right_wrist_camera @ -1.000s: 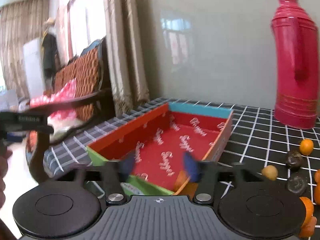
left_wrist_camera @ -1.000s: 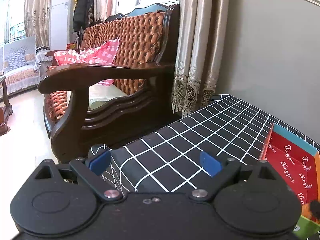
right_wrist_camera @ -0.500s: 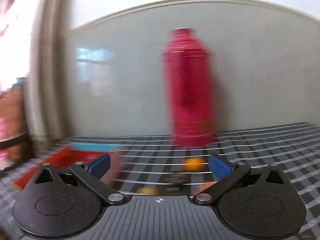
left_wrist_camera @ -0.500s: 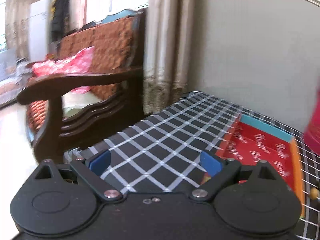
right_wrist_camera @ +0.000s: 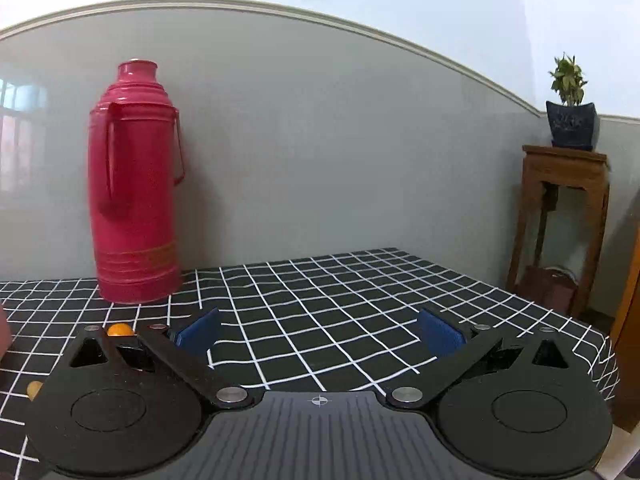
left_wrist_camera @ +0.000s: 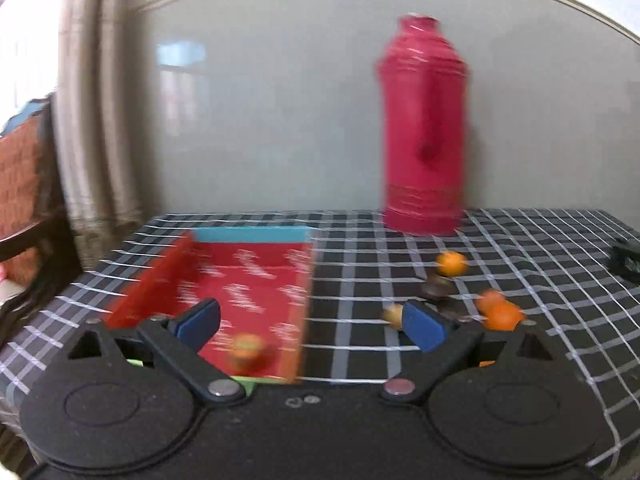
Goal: Organize fruits
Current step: 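Lower the left gripper onto another mandarin orange and close it, then carry the orange into the red box and open the left gripper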
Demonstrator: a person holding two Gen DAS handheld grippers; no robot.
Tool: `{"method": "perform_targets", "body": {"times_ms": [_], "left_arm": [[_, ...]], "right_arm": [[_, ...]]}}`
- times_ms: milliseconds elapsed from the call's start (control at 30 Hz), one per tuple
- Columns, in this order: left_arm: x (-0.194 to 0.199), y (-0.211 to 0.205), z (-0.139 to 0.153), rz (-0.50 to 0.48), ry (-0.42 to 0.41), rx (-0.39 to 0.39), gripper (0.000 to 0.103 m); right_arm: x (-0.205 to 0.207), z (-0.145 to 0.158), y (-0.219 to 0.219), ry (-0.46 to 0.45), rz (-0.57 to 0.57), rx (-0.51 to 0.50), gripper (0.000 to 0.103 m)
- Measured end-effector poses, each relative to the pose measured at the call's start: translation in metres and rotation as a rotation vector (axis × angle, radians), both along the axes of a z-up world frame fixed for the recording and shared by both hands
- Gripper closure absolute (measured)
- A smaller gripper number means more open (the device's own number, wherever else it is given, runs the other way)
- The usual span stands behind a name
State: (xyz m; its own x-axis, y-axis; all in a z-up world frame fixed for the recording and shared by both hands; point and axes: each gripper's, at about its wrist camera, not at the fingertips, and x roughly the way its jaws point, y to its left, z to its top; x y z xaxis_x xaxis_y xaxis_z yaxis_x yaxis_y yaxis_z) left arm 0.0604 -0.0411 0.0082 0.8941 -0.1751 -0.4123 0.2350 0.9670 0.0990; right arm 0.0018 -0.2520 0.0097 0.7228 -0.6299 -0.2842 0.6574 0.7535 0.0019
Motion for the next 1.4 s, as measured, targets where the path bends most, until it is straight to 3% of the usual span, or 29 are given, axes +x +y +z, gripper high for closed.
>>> {"method": "perform_targets", "body": {"times_ms": [200,300,367,600,733,767,833,1067,1200,1400], "left_arm": [[-0.008,-0.035,-0.015,-0.095,0.002,0.013,0.013],[-0.005,-0.049,-0.022,-0.114,0.026,0.020,0.018],[0.000,-0.054,-0.027,-0.121,0.056,0.017,0.031],[0.018,-0.062,-0.041,-0.141,0.153,-0.038,0.037],[0.028,-0.062,-0.049,-0.167,0.224,-0.085,0.061],[0.026,-0.063,-0.048,-0.173,0.223,-0.086,0.071],[0.023,-0.064,-0.048,-0.194,0.222,-0.086,0.078],[0.022,-0.063,-0.046,-0.171,0.199,-0.061,0.080],[0.011,-0.064,-0.038,-0.132,0.081,0.006,0.080],[0.004,-0.051,-0.026,-0.066,-0.014,0.042,0.080]], "right_arm": [[-0.003,0.003,-0.011,0.005,0.030,0.020,0.000],[-0.004,0.004,-0.014,0.001,0.055,0.036,0.000],[-0.004,0.004,-0.015,0.001,0.063,0.048,0.000],[-0.005,0.005,-0.020,-0.004,0.084,0.088,0.000],[-0.004,0.004,-0.021,0.003,0.087,0.088,0.000],[-0.003,0.004,-0.021,0.006,0.089,0.093,0.000],[-0.002,0.003,-0.023,0.010,0.094,0.106,0.000],[-0.001,0.003,-0.022,0.010,0.105,0.114,0.000],[0.000,0.002,-0.022,0.010,0.105,0.112,0.000],[0.001,0.003,-0.019,0.005,0.106,0.119,0.000]]}}
